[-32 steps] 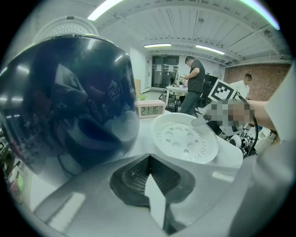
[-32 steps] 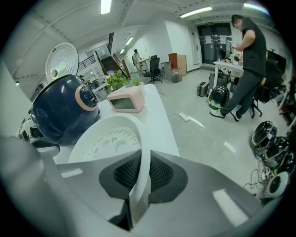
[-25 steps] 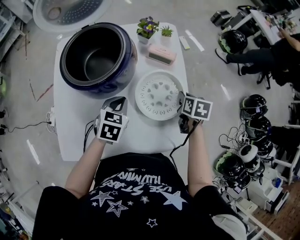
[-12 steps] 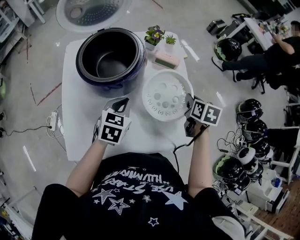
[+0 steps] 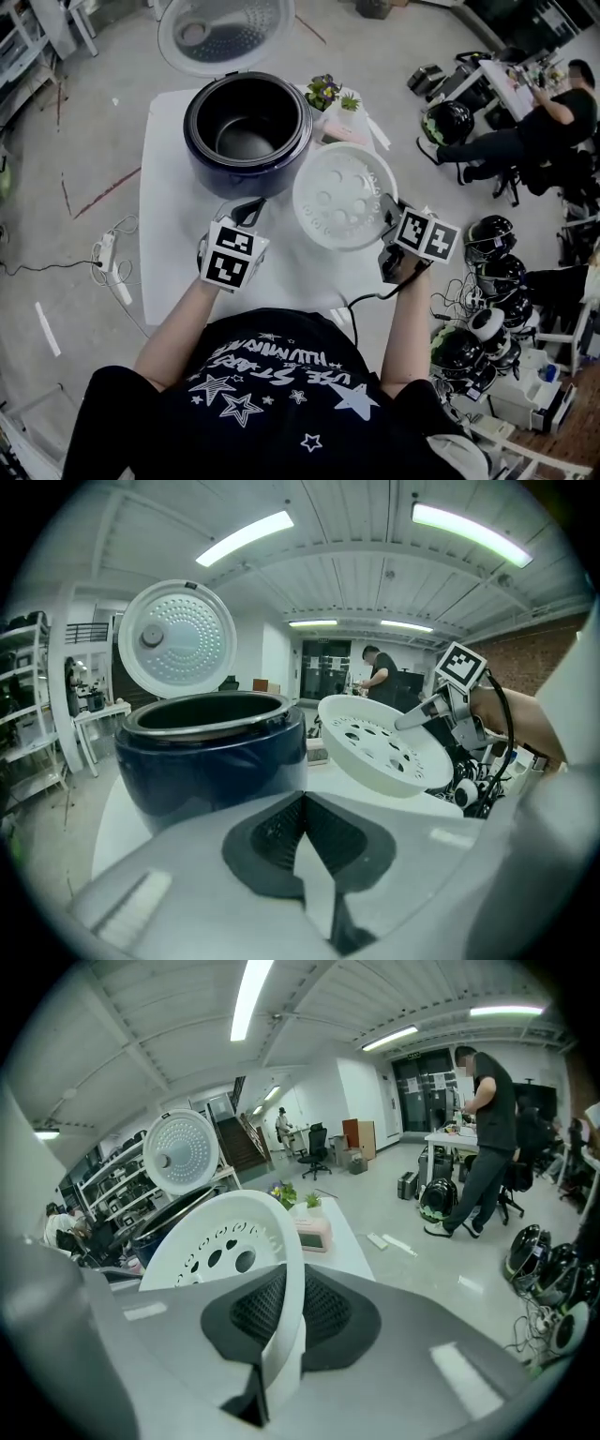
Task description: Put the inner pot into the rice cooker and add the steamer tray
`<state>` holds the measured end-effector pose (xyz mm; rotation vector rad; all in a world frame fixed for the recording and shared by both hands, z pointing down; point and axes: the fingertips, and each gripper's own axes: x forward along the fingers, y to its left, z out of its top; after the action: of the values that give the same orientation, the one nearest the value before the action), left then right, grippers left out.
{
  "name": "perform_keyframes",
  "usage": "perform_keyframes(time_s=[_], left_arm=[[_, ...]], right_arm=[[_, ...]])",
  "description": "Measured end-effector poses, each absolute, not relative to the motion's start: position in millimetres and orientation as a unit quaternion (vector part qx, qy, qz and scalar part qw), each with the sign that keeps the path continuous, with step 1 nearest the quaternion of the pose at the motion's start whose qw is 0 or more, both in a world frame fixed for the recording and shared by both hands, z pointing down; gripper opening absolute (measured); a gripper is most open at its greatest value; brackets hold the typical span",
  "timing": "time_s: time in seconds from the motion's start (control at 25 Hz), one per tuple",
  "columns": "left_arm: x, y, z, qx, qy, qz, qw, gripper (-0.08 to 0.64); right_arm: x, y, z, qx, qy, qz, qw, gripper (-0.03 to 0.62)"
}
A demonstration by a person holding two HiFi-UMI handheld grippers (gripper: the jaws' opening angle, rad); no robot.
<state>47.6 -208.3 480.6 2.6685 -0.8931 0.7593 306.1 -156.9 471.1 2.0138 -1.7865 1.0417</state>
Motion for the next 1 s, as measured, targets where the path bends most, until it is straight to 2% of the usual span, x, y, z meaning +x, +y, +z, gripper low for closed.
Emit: perform_keyframes(time_s=[0.6,1.0], left_arm=[[-12.2,-235.5,433.9,0.905,-0.356,0.203,0.110,0.005],[-54.5,-259.8,408.4,0.885,-0.419,0.175,0.103,0.005]], right_arm=[[254.4,-212.8,390.1,0.664,-0.680,0.298,0.091,0.057],[206.6,-281.8,372.2,0.612,-0.734,0.270,0.121,0.057]])
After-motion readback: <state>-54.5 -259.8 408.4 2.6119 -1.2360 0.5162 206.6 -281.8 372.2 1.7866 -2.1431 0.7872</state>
